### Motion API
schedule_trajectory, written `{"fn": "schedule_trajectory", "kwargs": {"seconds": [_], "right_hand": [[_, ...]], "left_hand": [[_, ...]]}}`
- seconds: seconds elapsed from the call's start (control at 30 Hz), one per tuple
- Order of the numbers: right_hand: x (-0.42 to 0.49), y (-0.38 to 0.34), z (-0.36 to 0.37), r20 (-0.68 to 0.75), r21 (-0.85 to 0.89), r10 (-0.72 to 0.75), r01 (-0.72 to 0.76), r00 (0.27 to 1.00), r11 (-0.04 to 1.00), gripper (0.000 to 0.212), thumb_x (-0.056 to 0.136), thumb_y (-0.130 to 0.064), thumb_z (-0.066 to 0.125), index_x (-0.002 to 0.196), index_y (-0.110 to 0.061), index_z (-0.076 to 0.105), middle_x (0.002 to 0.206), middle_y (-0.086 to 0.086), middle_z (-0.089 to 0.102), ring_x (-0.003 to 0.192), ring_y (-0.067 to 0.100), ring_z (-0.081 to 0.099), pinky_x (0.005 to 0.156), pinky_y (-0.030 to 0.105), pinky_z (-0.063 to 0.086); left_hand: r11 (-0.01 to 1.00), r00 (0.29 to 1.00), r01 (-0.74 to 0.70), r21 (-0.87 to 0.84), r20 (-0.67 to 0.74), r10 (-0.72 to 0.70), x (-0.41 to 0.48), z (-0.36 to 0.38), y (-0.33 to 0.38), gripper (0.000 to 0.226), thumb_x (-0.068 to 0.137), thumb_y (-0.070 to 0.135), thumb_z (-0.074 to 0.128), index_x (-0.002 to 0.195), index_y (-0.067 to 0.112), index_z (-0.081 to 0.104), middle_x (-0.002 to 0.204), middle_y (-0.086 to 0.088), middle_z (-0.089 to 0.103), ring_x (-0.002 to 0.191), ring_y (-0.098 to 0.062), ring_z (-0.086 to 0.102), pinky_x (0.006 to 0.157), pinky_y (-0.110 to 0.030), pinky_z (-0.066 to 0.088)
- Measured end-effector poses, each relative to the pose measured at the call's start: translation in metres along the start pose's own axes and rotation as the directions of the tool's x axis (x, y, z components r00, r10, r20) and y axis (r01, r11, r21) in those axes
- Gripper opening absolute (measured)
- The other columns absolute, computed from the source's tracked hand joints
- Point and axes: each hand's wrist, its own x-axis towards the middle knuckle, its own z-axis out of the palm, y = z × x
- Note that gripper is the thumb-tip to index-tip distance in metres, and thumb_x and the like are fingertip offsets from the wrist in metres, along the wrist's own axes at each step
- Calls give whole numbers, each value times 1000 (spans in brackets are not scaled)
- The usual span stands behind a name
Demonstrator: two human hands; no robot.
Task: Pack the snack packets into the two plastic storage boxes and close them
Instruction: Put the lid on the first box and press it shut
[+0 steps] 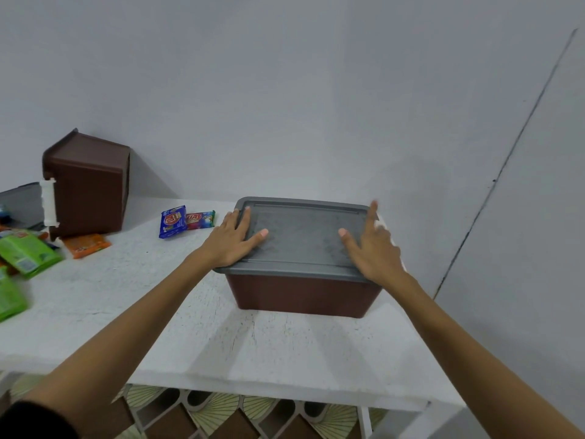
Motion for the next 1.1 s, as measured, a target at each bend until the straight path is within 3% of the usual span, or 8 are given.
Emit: {"fn": "schedule_trajectory", "kwargs": {"seconds": [0.07,0.17,0.33,0.6,0.67,0.77,0.83,1.1], "right_hand": [[-3,-16,9,84,-169,-30,44,996,985,80,92,-59,23,143,-22,-26,153,28,10,144,37,7,113,58,5],[-3,-25,16,126,-257,-16,48,992,965,74,92,-61,15,145,-24,-23,151,33,6,144,39,0,113,58,-5],[6,-20,15,147,-259,-48,85,988,962,72,92,-62,15,146,-27,-18,154,28,1,145,35,-2,115,52,-5],[44,14,-5,238,-269,-85,150,967,952,74,92,-61,21,147,-27,-14,155,20,-13,145,30,-14,117,46,4],[44,13,-3,257,-340,-116,202,960,919,73,91,-62,18,147,-28,-15,155,23,-11,145,31,-14,118,47,2],[43,11,0,319,-361,-178,293,931,885,68,92,-60,15,145,-33,-17,155,22,-9,145,28,-13,118,45,-3],[43,11,0,337,-352,-209,329,918,876,65,93,-60,15,144,-35,-17,156,20,-8,146,26,-12,118,42,-4],[45,12,3,338,-358,-229,350,913,866,65,91,-62,14,144,-38,-16,156,19,-6,146,26,-9,118,43,-3]], "left_hand": [[999,999,12,-46,-30,-14,0,1,-1,72,94,52,24,148,18,-10,157,-9,-8,146,-27,-5,116,-48,9],[951,982,132,-280,-94,-164,1,2,-4,74,94,54,26,148,19,-7,157,-11,-6,145,-30,-2,115,-53,11],[730,914,351,-586,46,-402,0,-1,0,70,95,54,19,149,14,-2,155,-15,14,140,-36,23,111,-46,24],[687,916,344,-640,68,-396,1,-3,-4,69,95,54,16,149,15,0,156,-13,15,140,-34,25,112,-46,24],[593,917,345,-727,128,-377,4,-6,-9,69,94,57,16,149,16,5,155,-11,19,139,-33,28,112,-46,25],[315,904,348,-883,228,-360,5,-11,-15,69,92,60,15,147,18,17,146,-7,35,135,-32,36,108,-44,32],[216,901,337,-916,248,-355,7,-14,-15,71,92,62,12,148,20,14,154,-6,25,139,-32,29,109,-47,29],[381,922,261,-887,113,-370,4,-21,3,66,94,57,12,148,19,15,156,-5,19,142,-27,23,112,-42,22]]}}
